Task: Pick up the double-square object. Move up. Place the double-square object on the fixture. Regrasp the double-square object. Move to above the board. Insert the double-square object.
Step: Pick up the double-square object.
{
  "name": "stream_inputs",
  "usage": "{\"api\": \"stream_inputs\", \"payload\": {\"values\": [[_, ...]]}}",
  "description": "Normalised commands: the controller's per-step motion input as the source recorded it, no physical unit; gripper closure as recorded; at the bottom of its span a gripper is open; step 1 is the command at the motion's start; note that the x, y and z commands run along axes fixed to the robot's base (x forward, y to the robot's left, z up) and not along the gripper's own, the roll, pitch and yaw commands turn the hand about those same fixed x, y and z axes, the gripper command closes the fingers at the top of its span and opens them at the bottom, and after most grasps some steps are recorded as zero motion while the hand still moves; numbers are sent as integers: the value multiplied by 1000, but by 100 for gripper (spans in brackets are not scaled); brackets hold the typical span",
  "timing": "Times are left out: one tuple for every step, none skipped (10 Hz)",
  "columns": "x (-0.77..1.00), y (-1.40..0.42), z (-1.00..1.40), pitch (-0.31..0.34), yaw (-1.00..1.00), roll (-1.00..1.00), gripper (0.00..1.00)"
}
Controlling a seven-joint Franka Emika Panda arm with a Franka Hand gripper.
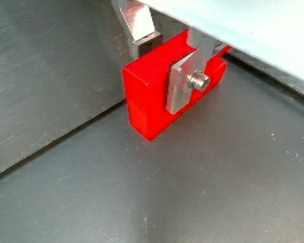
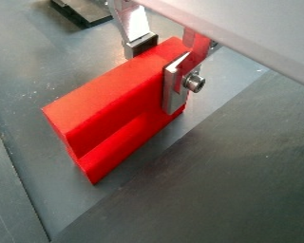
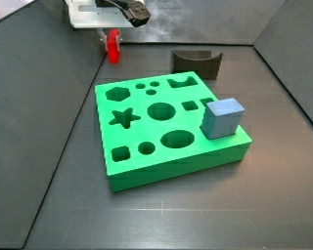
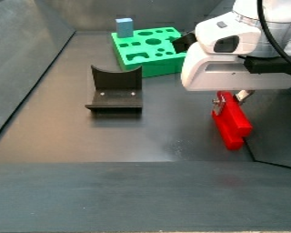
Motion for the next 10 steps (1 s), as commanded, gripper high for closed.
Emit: {"api": "stream_inputs", "payload": {"values": [[0, 0, 0, 0, 0, 0, 100], [0, 0, 0, 0, 0, 0, 100], [0, 0, 0, 0, 0, 0, 100], [0, 0, 0, 0, 0, 0, 100], [0, 0, 0, 0, 0, 0, 100], [0, 0, 0, 0, 0, 0, 100], [0, 0, 0, 0, 0, 0, 100], [0, 0, 0, 0, 0, 0, 100], [0, 0, 0, 0, 0, 0, 100], [0, 0, 0, 0, 0, 0, 100]]}}
